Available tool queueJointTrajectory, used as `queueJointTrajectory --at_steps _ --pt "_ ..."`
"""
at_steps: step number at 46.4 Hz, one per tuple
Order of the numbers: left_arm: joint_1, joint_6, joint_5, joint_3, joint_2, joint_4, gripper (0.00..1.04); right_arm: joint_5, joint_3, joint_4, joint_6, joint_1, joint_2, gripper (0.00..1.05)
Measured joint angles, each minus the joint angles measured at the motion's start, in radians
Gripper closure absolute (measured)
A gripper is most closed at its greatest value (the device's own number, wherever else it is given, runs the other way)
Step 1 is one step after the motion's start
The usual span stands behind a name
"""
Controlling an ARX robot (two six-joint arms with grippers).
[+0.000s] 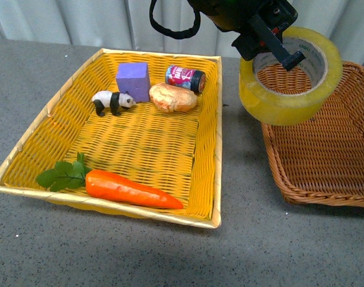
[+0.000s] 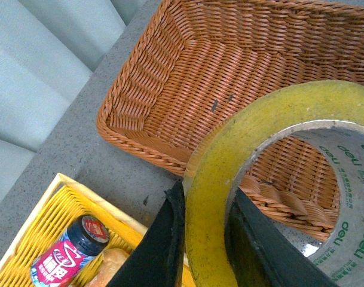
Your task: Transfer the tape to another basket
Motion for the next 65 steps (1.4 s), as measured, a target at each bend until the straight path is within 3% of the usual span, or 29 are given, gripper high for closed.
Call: queueJointTrajectory --at_steps 15,34,43,50,55,60,63,65 --pt "-0.002 0.000 0.001 0.000 0.000 0.000 0.89 0.022 0.255 -0.141 0.050 0.084 0.307 0.09" --pt "-0.002 0.000 0.001 0.000 0.000 0.000 0.89 0.056 0.292 -0.126 0.093 0.127 0.445 0.09" --pt "-0.002 0.000 0.001 0.000 0.000 0.000 0.89 0.066 0.304 -0.126 0.116 0.137 0.457 0.36" --pt "-0.003 -0.007 -0.001 0.000 0.000 0.000 0.89 0.071 0.304 -0.128 0.151 0.140 0.457 0.65" --pt "-0.008 -0.023 -0.005 0.000 0.000 0.000 0.89 0.098 0.306 -0.133 0.173 0.145 0.457 0.79" --pt "-0.014 -0.029 -0.013 0.003 0.000 -0.012 0.89 0.111 0.307 -0.141 0.194 0.145 0.459 0.86" --pt "-0.019 -0.032 -0.069 0.044 0.000 -0.127 0.89 0.097 0.307 -0.149 0.214 0.145 0.467 0.86" --pt "-0.019 -0.035 -0.075 0.055 0.000 -0.132 0.81 0.096 0.310 -0.149 0.221 0.143 0.474 0.87"
